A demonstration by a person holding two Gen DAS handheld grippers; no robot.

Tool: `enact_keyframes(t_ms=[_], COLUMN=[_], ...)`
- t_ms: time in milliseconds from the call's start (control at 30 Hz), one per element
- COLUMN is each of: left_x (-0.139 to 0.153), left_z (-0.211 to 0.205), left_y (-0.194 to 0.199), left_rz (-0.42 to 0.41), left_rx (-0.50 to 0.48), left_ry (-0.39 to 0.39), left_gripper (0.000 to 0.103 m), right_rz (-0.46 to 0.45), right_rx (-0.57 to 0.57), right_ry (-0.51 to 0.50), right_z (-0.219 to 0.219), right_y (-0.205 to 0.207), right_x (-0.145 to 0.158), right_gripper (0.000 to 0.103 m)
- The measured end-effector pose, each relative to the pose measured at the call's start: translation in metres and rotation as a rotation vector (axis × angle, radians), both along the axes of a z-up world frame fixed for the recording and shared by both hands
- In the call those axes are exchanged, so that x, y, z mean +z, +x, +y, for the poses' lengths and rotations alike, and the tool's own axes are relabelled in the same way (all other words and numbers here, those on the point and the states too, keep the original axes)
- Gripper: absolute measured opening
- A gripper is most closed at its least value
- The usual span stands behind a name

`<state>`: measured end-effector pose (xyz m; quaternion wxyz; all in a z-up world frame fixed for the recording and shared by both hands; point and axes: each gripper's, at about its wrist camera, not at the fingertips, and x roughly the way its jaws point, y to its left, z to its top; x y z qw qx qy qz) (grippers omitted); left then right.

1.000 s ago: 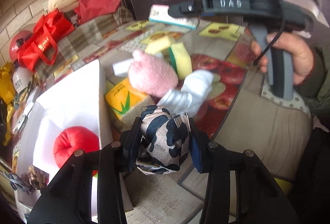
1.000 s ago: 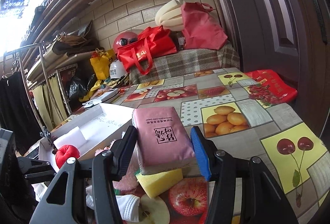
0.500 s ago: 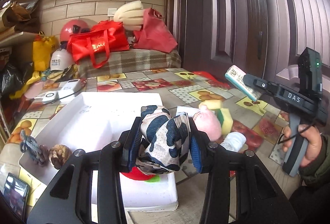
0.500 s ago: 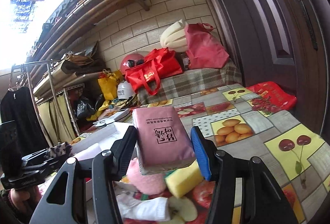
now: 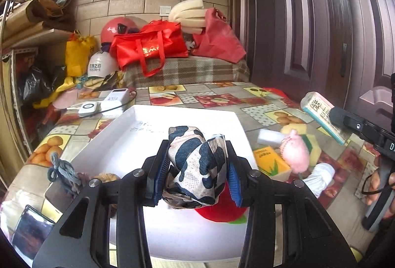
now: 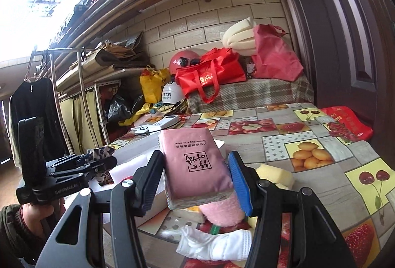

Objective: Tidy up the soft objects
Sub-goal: 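Carry the leopard-print cloth and pink packet over the white tray, then open the left tool to drop the cloth while the right tool drops the packet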

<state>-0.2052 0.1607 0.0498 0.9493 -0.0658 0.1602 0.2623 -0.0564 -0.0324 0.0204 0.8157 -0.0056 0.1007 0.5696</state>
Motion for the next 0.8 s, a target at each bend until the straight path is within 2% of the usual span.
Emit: enact_keyframes(t_ms=[133, 333, 533, 667, 800], left_x=[-0.001, -0.003, -0.004, -0.005, -0.005], left_z=[0.014, 0.047, 0.051, 0.060, 0.068], left_y=[-0.002, -0.014, -0.008, -0.008, -0.009], left_rz=[0.014, -0.016, -0.003, -0.007, -0.013], left_rx=[0.049, 0.108, 0.102, 0.103, 0.109], left_ry=[0.046, -0.001, 0.001, -0.042, -0.079], left_gripper=[0.041, 0.041, 0.042, 0.042, 0.042], right_rz=[-0.013, -0.030, -0.038, -0.068, -0.060], right_rx=[0.038, 0.068, 0.074, 0.079, 0.078], right_ry=[-0.042, -0.084, -0.140, -0.150, -0.163], right_z=[0.016, 0.041, 0.075, 0.094, 0.111], right_y=[-0.009, -0.020, -0.027, -0.038, -0.041], right_x=[-0.003, -0.006, -0.014, -0.015, -0.014], right_gripper=[0.054, 0.054, 0.054, 0.054, 0.054])
